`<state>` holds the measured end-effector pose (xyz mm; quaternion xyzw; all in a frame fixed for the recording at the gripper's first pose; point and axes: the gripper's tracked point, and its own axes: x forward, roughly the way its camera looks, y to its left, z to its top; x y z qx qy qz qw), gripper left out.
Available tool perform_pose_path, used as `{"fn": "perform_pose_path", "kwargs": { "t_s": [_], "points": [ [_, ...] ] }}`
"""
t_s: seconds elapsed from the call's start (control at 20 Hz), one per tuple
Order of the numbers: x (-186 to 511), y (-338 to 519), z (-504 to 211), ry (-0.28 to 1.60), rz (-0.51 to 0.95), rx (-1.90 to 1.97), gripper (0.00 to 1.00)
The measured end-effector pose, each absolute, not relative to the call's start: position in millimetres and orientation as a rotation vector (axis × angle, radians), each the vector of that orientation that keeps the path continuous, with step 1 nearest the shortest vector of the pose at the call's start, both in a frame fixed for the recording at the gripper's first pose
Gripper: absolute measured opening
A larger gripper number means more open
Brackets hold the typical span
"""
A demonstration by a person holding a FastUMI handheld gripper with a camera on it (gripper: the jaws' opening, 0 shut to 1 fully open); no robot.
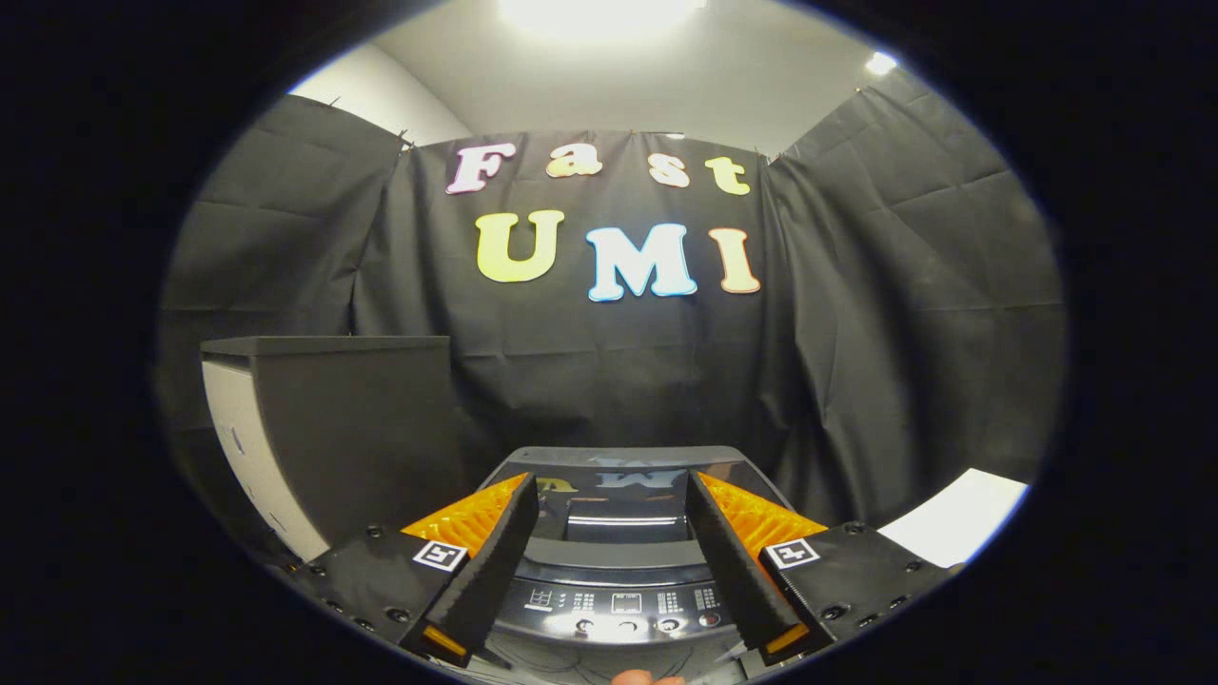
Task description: Put the clothes into the washing machine and then close the washing machine lid.
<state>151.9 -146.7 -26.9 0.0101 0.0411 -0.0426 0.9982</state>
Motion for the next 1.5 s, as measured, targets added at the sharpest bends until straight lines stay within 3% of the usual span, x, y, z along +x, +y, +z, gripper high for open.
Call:
{"fn": "perform_pose_path", "kwargs": {
  "t_s": [0.35, 0.7, 1.5],
  "points": [
    [41, -104, -13, 0.053, 0.014, 0.046, 0.98],
    [-39, -113, -24, 0.035, 0.027, 0.095, 0.98],
    [-56, -132, -20, 0.033, 0.016, 0.101, 0.98]
  ]
}}
